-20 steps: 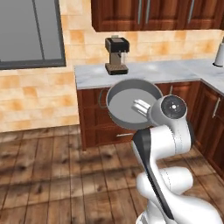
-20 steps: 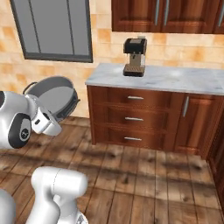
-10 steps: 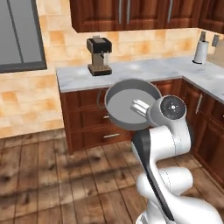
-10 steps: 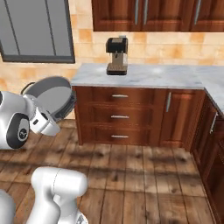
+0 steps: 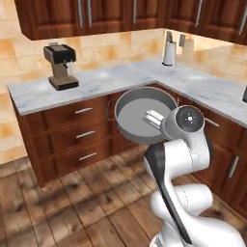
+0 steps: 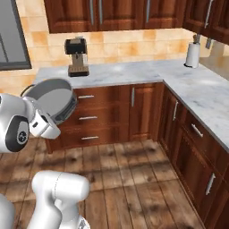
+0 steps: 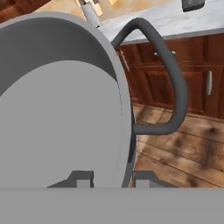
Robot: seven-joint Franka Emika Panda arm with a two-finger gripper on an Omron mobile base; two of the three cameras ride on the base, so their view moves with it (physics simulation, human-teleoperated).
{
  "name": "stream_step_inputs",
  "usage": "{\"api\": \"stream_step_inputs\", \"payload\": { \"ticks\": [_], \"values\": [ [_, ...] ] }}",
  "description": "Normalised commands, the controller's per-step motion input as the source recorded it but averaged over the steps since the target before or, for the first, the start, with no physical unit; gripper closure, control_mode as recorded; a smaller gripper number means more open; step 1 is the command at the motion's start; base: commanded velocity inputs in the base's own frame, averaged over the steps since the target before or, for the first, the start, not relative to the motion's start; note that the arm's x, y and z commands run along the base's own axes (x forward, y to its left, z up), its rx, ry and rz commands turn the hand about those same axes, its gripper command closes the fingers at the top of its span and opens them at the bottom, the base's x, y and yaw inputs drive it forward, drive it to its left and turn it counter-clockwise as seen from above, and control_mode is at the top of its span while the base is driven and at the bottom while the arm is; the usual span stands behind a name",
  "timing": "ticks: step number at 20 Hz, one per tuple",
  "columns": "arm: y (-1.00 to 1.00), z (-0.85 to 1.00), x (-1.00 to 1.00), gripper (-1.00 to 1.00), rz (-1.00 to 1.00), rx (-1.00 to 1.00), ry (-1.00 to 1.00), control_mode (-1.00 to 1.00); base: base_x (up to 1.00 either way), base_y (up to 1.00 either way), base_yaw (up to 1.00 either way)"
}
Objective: Move the pot and pan from the stove into the sink.
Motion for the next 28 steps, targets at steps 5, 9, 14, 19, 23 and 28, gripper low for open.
{"api": "stream_step_inputs", "payload": {
  "ticks": [5,9,14,19,23,28],
  "values": [
    [0.00,0.00,0.00,1.00,0.00,0.00,0.00,1.00,0.00,-0.29,-0.36],
    [0.00,0.00,0.00,1.00,0.00,0.00,0.00,1.00,-0.02,-0.36,-0.32],
    [0.00,0.00,0.00,1.00,0.00,0.00,0.00,1.00,-0.07,-0.43,-0.25],
    [0.00,0.00,0.00,1.00,0.00,0.00,0.00,1.00,-0.12,-0.46,-0.19],
    [0.00,0.00,0.00,1.00,0.00,0.00,0.00,1.00,-0.18,-0.53,-0.16],
    [0.00,0.00,0.00,1.00,0.00,0.00,0.00,1.00,-0.21,-0.55,-0.14]
  ]
}}
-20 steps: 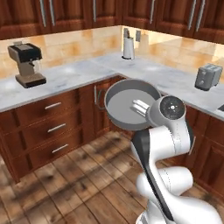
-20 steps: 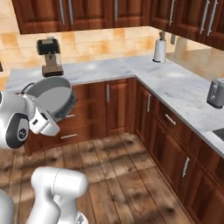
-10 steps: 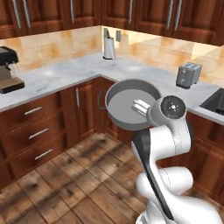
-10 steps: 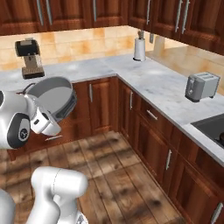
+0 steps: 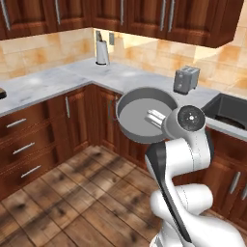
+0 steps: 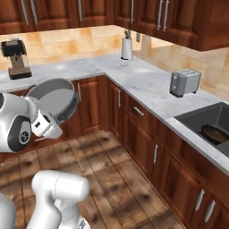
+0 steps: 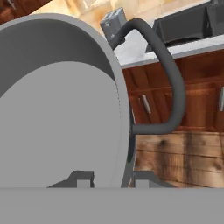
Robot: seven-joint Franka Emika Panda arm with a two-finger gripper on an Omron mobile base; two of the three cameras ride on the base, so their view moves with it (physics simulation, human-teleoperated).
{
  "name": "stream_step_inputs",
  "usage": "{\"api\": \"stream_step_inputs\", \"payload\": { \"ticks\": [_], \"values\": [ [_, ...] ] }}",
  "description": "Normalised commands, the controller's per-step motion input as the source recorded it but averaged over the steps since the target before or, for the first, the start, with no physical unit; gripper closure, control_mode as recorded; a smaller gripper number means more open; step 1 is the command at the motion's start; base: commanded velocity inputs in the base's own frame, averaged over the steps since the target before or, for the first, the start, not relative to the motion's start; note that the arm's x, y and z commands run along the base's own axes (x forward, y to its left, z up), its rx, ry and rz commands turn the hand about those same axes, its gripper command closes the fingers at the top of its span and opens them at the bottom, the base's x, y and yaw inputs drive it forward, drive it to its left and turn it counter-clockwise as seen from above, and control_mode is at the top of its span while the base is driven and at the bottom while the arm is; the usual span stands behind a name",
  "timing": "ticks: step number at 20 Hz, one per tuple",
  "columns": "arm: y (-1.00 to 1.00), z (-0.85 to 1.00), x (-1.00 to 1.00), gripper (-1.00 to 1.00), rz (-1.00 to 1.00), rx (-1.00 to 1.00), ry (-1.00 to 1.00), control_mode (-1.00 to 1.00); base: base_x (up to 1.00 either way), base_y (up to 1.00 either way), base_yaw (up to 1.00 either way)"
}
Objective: Move the pot and pan from the stove into the sink.
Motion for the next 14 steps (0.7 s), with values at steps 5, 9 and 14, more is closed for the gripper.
{"api": "stream_step_inputs", "payload": {
  "ticks": [5,9,14],
  "values": [
    [0.00,0.00,0.00,1.00,0.00,0.00,0.00,1.00,-0.24,-0.57,-0.14],
    [0.00,0.00,0.00,1.00,0.00,0.00,0.00,1.00,-0.22,-0.57,-0.14],
    [0.00,0.00,0.00,1.00,0.00,0.00,0.00,1.00,-0.07,-0.53,-0.18]
  ]
}}
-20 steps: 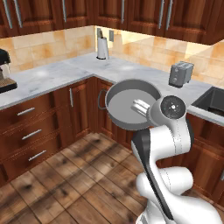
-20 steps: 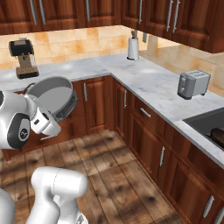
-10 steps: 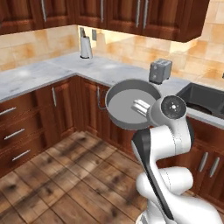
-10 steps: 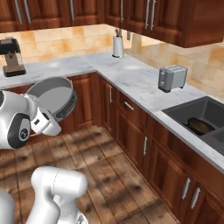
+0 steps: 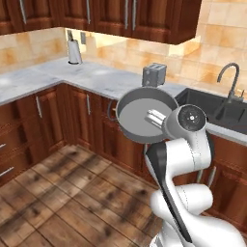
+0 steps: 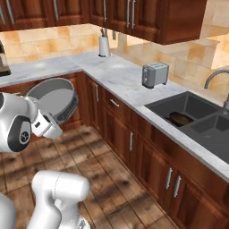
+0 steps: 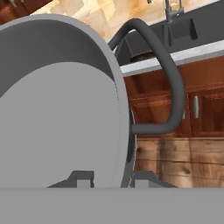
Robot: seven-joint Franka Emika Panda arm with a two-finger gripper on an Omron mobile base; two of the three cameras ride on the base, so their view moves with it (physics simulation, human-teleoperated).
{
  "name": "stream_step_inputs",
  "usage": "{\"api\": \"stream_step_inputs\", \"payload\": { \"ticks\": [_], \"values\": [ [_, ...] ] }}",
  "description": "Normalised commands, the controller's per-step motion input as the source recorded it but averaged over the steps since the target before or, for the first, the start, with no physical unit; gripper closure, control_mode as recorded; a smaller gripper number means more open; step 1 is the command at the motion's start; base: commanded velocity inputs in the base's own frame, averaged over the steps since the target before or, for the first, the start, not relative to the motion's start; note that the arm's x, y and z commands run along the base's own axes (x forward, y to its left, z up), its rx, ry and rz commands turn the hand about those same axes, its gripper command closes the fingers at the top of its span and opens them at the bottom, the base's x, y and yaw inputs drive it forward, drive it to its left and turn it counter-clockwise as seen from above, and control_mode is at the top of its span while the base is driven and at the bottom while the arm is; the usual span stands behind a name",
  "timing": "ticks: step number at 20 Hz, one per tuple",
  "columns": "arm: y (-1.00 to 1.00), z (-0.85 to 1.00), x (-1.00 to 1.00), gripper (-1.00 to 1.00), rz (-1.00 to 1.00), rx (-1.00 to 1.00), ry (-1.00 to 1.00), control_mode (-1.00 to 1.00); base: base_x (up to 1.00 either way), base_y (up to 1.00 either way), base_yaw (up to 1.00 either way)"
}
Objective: Move the pot and pan from the stove into the sink.
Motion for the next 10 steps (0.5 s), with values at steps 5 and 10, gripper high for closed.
{"api": "stream_step_inputs", "payload": {
  "ticks": [5,10],
  "values": [
    [0.00,0.00,0.00,1.00,0.00,0.00,0.00,1.00,-0.03,-0.32,-0.23],
    [0.00,0.00,0.00,1.00,0.00,0.00,0.00,1.00,0.01,-0.08,-0.37]
  ]
}}
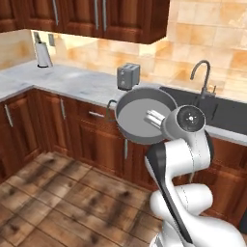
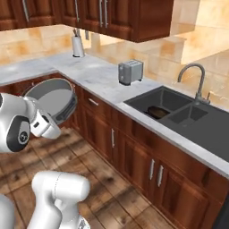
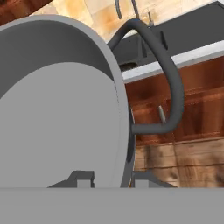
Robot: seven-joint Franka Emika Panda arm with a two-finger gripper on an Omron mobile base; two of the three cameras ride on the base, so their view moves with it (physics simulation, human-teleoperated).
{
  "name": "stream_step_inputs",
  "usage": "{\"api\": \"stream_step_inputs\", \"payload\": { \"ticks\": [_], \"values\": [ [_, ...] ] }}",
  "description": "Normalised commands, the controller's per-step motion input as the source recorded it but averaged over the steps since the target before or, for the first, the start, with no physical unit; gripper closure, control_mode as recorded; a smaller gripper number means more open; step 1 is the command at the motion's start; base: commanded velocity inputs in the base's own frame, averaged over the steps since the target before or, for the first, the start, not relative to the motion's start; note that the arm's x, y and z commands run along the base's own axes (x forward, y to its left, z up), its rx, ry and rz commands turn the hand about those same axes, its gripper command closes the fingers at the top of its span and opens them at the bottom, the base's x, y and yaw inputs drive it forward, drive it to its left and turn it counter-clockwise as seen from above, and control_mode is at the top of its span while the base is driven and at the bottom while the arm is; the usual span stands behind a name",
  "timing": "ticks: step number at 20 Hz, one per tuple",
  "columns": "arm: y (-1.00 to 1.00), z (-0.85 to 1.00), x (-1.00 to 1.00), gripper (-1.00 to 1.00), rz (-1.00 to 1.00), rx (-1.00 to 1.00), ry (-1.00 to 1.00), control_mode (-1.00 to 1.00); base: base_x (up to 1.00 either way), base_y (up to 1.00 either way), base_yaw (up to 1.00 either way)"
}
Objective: Move the pot and pan from the stove into the sink.
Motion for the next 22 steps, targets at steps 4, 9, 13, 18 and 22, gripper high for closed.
{"api": "stream_step_inputs", "payload": {
  "ticks": [4,9,13,18,22],
  "values": [
    [0.00,0.00,0.00,1.00,0.00,0.00,0.00,1.00,0.08,0.00,-0.43],
    [0.00,0.00,0.00,1.00,0.00,0.00,0.00,1.00,0.10,0.00,-0.45],
    [0.00,0.00,0.00,1.00,0.00,0.00,0.00,1.00,0.09,0.00,-0.45],
    [0.00,0.00,0.00,1.00,0.00,0.00,0.00,1.00,0.05,0.00,-0.45],
    [0.00,0.00,0.00,1.00,0.00,0.00,0.00,1.00,0.03,0.00,-0.44]
  ]
}}
